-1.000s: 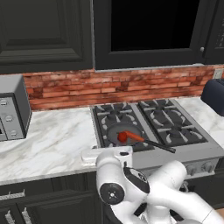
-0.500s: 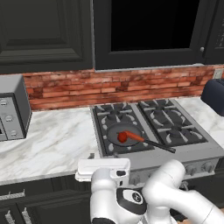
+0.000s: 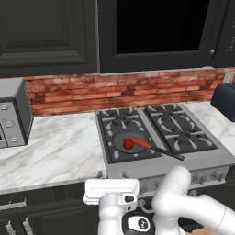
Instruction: Put the bell pepper and carrot in the pan. Then turn on the front left burner and set the heat to medium.
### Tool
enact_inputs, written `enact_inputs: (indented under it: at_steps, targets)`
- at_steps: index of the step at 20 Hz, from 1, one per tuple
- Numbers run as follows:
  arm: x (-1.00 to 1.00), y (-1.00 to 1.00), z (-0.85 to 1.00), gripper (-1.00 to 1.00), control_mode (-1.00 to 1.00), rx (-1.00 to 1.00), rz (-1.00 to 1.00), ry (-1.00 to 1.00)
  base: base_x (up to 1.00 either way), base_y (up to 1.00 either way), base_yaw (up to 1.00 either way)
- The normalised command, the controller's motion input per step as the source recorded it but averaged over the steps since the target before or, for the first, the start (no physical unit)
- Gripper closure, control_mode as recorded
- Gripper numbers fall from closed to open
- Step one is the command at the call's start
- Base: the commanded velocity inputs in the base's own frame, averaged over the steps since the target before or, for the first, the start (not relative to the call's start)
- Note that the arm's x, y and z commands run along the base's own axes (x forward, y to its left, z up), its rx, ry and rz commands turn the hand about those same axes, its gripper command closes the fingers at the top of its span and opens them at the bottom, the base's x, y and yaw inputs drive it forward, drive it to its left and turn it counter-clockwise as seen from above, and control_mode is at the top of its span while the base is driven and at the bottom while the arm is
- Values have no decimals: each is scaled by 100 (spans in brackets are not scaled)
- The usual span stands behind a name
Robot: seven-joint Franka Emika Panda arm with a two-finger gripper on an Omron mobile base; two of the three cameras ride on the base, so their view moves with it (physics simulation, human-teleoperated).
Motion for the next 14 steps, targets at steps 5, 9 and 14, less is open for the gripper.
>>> enact_inputs:
  at_steps: [5, 9, 14]
  targets:
    - [0, -26, -34, -100, -100, 0, -1, -4, 0, 0, 0]
    - [0, -13, -17, -100, -100, 0, -1, -1, 0, 0, 0]
    - [0, -1, -16, -100, -100, 0, 0, 0, 0, 0, 0]
